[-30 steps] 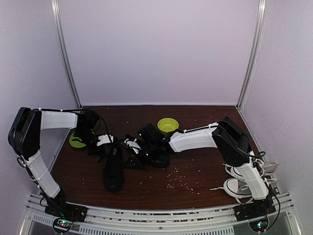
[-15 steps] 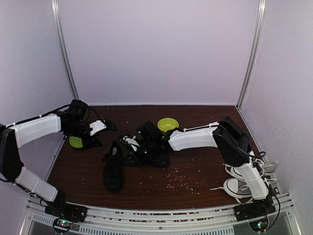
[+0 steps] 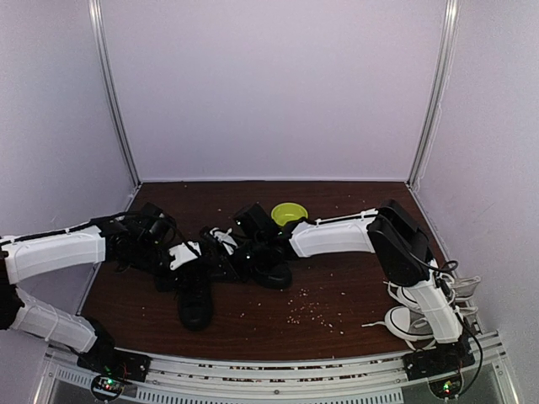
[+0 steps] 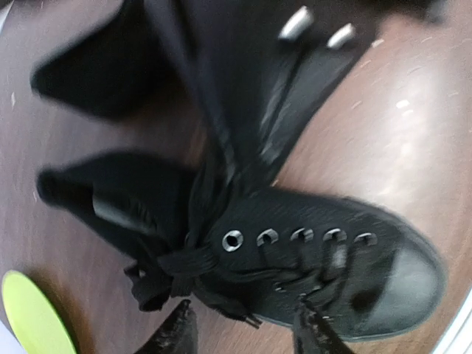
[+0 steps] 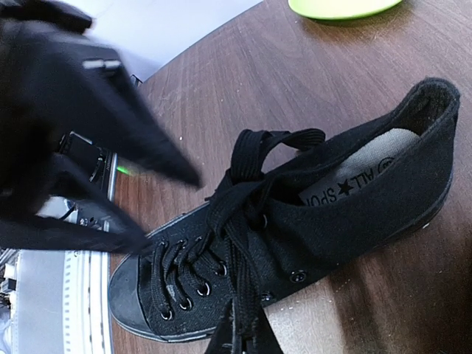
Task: Tie the shoes
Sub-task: Adjust the loops with the shoelace on the shoe, then move the shoe to the center of the board, then adjust the loops with the shoelace on the shoe.
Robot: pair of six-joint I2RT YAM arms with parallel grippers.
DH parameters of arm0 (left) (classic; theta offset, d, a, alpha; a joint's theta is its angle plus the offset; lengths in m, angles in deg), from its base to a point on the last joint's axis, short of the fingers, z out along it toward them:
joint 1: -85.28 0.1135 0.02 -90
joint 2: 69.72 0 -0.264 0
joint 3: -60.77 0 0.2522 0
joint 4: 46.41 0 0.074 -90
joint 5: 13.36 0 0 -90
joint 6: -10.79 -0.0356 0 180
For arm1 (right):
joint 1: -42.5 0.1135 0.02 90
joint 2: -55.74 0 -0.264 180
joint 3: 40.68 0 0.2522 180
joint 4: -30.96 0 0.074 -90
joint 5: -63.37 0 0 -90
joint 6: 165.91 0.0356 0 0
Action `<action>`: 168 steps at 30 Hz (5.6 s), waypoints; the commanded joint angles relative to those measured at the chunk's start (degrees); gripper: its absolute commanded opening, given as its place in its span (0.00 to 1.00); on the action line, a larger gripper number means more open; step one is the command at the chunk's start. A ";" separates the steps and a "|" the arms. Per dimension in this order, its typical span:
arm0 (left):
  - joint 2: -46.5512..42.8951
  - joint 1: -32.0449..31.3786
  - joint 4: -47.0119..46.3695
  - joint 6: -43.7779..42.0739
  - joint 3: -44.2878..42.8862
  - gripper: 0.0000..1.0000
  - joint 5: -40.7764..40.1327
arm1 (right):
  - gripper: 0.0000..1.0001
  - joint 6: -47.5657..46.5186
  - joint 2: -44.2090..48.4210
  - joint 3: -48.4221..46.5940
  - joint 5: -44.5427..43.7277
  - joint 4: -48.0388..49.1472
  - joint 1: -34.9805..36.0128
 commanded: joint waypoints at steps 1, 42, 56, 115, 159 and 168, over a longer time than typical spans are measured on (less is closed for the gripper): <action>3.21 0.27 -0.10 4.13 -1.41 0.47 -7.40 | 0.00 0.59 -0.83 -1.53 -0.86 1.74 -0.17; 2.07 0.20 1.57 45.44 3.42 0.02 3.44 | 0.21 -0.12 2.66 0.61 -0.29 2.50 -1.36; -8.58 -2.78 5.15 41.90 -0.74 0.98 -8.80 | 0.37 -6.41 13.58 4.33 -11.14 -0.35 -2.11; 7.14 -6.59 -29.77 75.91 22.08 0.44 -2.71 | 0.41 15.28 1.96 -1.40 -16.99 -20.01 6.47; -21.64 -27.33 -35.00 38.93 23.36 0.55 -25.90 | 0.35 21.73 11.44 13.11 0.63 4.38 2.74; -18.81 -28.61 -38.48 38.59 24.22 0.53 -23.88 | 0.28 22.12 11.46 14.48 1.62 4.44 2.87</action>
